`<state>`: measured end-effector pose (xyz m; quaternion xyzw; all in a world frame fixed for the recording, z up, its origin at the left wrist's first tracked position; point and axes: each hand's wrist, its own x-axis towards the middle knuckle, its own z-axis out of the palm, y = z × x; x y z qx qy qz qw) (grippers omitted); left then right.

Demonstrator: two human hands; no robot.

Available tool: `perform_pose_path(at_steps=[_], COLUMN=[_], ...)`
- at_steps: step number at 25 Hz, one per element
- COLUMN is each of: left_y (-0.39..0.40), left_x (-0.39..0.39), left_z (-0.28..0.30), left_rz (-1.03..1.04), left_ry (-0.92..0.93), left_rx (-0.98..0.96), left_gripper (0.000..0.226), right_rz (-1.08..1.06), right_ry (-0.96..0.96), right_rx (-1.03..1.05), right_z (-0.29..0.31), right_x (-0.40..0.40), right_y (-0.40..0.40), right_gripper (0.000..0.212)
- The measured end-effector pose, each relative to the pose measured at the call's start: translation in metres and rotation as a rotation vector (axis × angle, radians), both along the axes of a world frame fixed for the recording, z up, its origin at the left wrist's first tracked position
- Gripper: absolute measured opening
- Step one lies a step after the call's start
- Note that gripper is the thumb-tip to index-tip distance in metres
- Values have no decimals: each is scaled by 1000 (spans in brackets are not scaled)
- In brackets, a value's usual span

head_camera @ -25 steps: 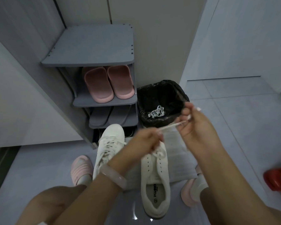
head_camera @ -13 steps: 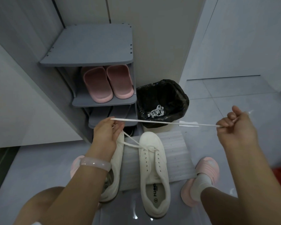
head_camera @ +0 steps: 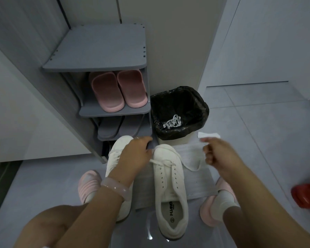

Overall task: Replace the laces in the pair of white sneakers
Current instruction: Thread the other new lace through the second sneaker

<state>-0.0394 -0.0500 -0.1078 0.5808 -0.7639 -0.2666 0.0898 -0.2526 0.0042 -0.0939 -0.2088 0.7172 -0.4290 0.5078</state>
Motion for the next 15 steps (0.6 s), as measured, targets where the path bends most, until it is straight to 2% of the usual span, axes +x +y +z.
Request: perform_pose_path(at_steps=[3, 4, 5, 7, 11, 13, 15], left_y=[8, 9, 10, 10, 11, 12, 12], left_x=[-5, -6, -8, -10, -12, -13, -15], left_z=[-7, -8, -10, -12, -18, -20, -24], left_rz=[-18, -24, -32, -47, -143, -176, -191], left_ry=[-21, -23, -26, -45, -79, -91, -84], left_rx=[69, 80, 92, 106, 115, 127, 144], left_gripper=[30, 28, 27, 25, 23, 23, 24], right_rz=[574, 692, 729, 725, 805, 608, 307], right_ry=[468, 655, 807, 960, 1070, 955, 789], right_rx=[250, 301, 343, 361, 325, 227, 55], right_z=[-31, -42, -54, -71, -86, -84, -75], right_x=[18, 20, 19, 17, 17, 19, 21], right_y=[11, 16, 20, 27, 25, 20, 14], right_gripper=[20, 18, 21, 29, 19, 10, 11])
